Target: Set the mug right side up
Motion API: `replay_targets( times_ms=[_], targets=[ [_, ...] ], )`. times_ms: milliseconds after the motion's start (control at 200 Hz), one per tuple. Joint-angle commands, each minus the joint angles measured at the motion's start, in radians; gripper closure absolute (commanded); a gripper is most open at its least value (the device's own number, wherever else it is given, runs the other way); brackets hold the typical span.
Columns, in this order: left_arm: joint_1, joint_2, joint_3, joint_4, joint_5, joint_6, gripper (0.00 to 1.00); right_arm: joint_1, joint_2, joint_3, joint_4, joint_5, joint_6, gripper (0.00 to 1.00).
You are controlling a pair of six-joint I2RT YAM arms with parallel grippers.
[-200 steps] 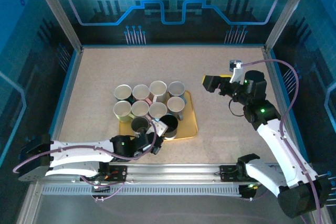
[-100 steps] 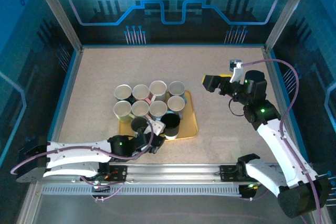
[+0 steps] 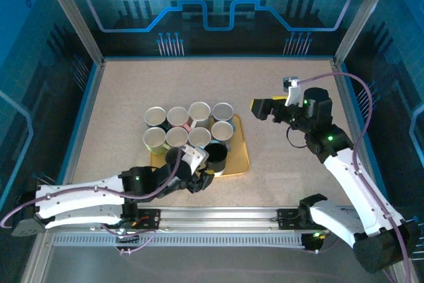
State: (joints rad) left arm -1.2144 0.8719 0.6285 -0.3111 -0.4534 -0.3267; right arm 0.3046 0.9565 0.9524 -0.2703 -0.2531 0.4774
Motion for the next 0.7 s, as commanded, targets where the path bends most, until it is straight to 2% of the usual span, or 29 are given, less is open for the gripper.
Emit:
replay_targets(
  times_ms=[0, 10, 25, 150, 205, 285, 380, 530, 625, 695],
  targets=[
    [0.057, -0.023, 0.124, -0.103, 0.053, 0.017, 0.11, 0.026, 0.027, 0.072, -0.099, 0.023, -0.069, 0.0],
    [0.068, -0.023, 0.136, -0.109, 0.064, 0.017, 0.04, 0.029, 0.032, 0.08, -0.109, 0.03, -0.074, 0.0],
    [0.087, -0.022, 0.151, -0.119, 0.078, 0.016, 0.01, 0.035, 0.039, 0.091, -0.128, 0.043, -0.082, 0.0],
    [0.324, 0.003, 0.255, -0.195, 0.229, -0.005, 0.01, 0.116, 0.056, 0.135, -0.189, 0.197, -0.171, 0.0],
    [0.38, 0.004, 0.279, -0.211, 0.24, 0.008, 0.01, 0.141, 0.048, 0.118, -0.171, 0.214, -0.201, 0.0],
    [0.407, 0.006, 0.311, -0.247, 0.177, 0.021, 0.01, 0.161, 0.048, 0.095, -0.166, 0.208, -0.208, 0.0],
    [0.445, -0.007, 0.321, -0.268, 0.193, 0.014, 0.01, 0.223, 0.04, 0.045, -0.157, 0.225, -0.232, 0.0],
    [0.447, -0.051, 0.299, -0.291, 0.203, -0.011, 0.01, 0.338, -0.018, -0.067, -0.141, 0.206, -0.22, 0.01],
    [0.449, -0.08, 0.278, -0.295, 0.213, -0.043, 0.01, 0.393, -0.02, -0.177, -0.123, 0.149, -0.146, 0.1],
    [0.449, -0.088, 0.267, -0.298, 0.236, -0.065, 0.01, 0.451, -0.002, -0.212, -0.114, 0.165, -0.121, 0.17]
  ],
)
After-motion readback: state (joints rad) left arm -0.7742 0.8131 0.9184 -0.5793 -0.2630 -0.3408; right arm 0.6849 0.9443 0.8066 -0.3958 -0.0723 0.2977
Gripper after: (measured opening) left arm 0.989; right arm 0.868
